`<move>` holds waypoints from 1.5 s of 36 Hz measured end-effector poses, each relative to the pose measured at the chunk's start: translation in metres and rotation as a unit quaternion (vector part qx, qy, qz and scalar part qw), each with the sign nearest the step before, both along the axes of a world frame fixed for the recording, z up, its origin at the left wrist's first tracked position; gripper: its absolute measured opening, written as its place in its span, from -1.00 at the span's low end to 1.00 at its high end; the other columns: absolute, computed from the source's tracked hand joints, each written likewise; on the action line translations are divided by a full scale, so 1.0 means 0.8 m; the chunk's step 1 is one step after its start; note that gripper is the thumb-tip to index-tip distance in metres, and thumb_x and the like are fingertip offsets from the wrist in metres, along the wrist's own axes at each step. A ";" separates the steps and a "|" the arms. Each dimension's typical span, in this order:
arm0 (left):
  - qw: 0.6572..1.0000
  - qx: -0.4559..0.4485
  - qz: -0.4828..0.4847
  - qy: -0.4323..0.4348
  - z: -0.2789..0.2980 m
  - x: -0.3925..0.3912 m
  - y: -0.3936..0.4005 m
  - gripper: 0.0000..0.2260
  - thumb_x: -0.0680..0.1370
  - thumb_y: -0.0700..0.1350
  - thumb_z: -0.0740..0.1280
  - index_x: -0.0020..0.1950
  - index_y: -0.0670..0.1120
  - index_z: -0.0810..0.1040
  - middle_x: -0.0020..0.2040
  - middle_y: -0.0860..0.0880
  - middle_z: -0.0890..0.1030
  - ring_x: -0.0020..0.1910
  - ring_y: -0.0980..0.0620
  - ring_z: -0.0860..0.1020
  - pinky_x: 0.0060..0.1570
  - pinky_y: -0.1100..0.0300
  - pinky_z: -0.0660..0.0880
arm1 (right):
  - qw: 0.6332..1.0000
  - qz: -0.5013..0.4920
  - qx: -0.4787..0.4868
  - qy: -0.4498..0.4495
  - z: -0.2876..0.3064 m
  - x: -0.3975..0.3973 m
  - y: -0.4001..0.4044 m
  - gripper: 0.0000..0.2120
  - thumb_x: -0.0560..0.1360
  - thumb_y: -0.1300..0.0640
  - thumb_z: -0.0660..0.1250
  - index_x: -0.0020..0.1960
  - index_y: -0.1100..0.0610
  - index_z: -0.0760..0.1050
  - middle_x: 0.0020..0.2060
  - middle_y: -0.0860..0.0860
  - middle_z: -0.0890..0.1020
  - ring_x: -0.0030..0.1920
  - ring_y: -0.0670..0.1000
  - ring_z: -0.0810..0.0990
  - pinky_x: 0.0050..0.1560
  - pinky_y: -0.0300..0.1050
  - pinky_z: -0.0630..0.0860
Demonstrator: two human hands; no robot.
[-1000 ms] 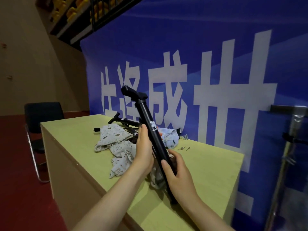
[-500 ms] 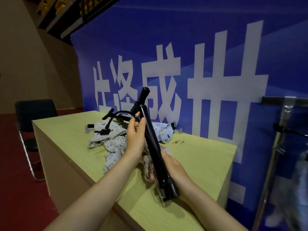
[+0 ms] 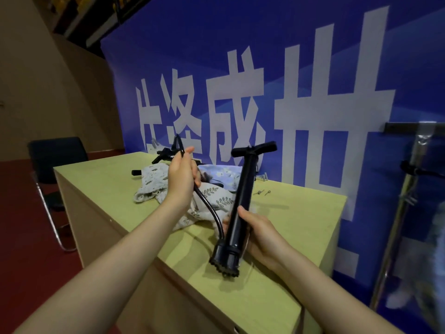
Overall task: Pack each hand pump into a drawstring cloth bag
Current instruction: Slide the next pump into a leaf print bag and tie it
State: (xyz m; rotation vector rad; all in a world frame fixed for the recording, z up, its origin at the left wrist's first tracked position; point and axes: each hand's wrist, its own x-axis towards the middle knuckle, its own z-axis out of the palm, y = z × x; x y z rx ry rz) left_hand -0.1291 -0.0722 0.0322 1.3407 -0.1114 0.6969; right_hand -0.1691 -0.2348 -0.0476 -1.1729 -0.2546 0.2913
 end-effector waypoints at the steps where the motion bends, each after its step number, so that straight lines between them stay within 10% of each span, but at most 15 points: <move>1: 1.000 0.001 0.003 0.004 0.000 0.000 0.002 -0.76 0.69 -0.12 0.04 0.23 -0.09 0.46 -0.54 0.07 0.29 -0.57 0.09 0.26 -0.51 0.23 0.27 | 1.000 -0.003 0.002 -0.002 0.000 -0.001 0.001 -0.75 0.57 0.09 0.26 0.03 0.29 0.53 -0.14 0.17 0.60 -0.14 0.11 0.59 0.08 0.02 0.52; 14: 0.993 0.111 0.002 0.027 0.002 -0.013 -0.004 -0.77 0.69 -0.13 0.03 -0.03 -0.19 0.39 -0.25 -0.04 0.48 -0.48 0.25 0.52 -0.38 0.41 0.44 | 0.985 -0.035 -0.095 -0.137 0.010 -0.018 -0.004 -0.74 0.58 0.00 0.26 0.08 0.20 0.48 -0.33 0.05 0.58 -0.40 -0.01 0.55 -0.36 -0.20 0.53; 21: 0.992 -0.038 -0.082 0.087 0.039 0.006 0.035 -0.79 0.67 -0.13 0.14 -0.09 -0.11 0.52 -0.23 -0.01 0.53 -0.19 0.07 0.51 -0.05 0.16 0.47 | 0.987 -0.021 -0.094 -0.125 0.007 -0.014 -0.009 -0.64 0.58 0.01 0.26 0.20 0.28 0.48 -0.34 0.03 0.59 -0.39 -0.02 0.55 -0.37 -0.22 0.51; 27: 0.977 0.155 -0.031 0.142 0.048 0.018 0.044 -0.86 0.59 -0.09 0.29 0.00 -0.09 0.62 -0.07 -0.03 0.63 -0.03 0.03 0.56 0.18 0.10 0.40 | 0.986 0.037 -0.107 -0.119 0.005 -0.016 -0.012 -0.78 0.56 -0.01 0.29 -0.12 0.14 0.49 -0.37 0.02 0.57 -0.43 -0.04 0.54 -0.41 -0.26 0.47; 41: 0.960 0.257 -0.015 0.110 0.035 0.040 0.034 -0.83 0.63 0.04 0.22 0.05 -0.03 0.51 -0.12 0.07 0.51 -0.22 0.24 0.43 -0.45 0.53 0.38 | 0.987 0.060 -0.116 -0.092 0.002 -0.006 -0.011 -0.55 0.43 -0.16 0.35 0.00 0.24 0.55 -0.28 0.07 0.60 -0.38 -0.03 0.57 -0.35 -0.21 0.50; 47: 0.969 0.213 0.001 0.125 0.028 0.048 0.027 -0.74 0.57 0.07 0.27 0.08 -0.06 0.63 -0.03 -0.02 0.59 -0.07 0.06 0.52 -0.16 0.28 0.39 | 0.988 0.056 -0.119 -0.084 -0.003 -0.001 -0.012 -0.31 0.39 -0.20 0.38 0.22 0.37 0.45 -0.27 0.09 0.58 -0.38 -0.01 0.56 -0.37 -0.21 0.49; 54: 0.967 0.223 -0.011 0.126 0.023 0.051 0.036 -0.83 0.60 -0.01 0.24 0.03 0.01 0.61 -0.11 0.06 0.58 -0.20 0.20 0.53 -0.28 0.36 0.36 | 0.985 0.103 -0.112 -0.077 -0.005 0.003 -0.014 -0.33 0.41 -0.22 0.33 0.28 0.28 0.48 -0.30 0.06 0.61 -0.40 -0.02 0.56 -0.38 -0.22 0.50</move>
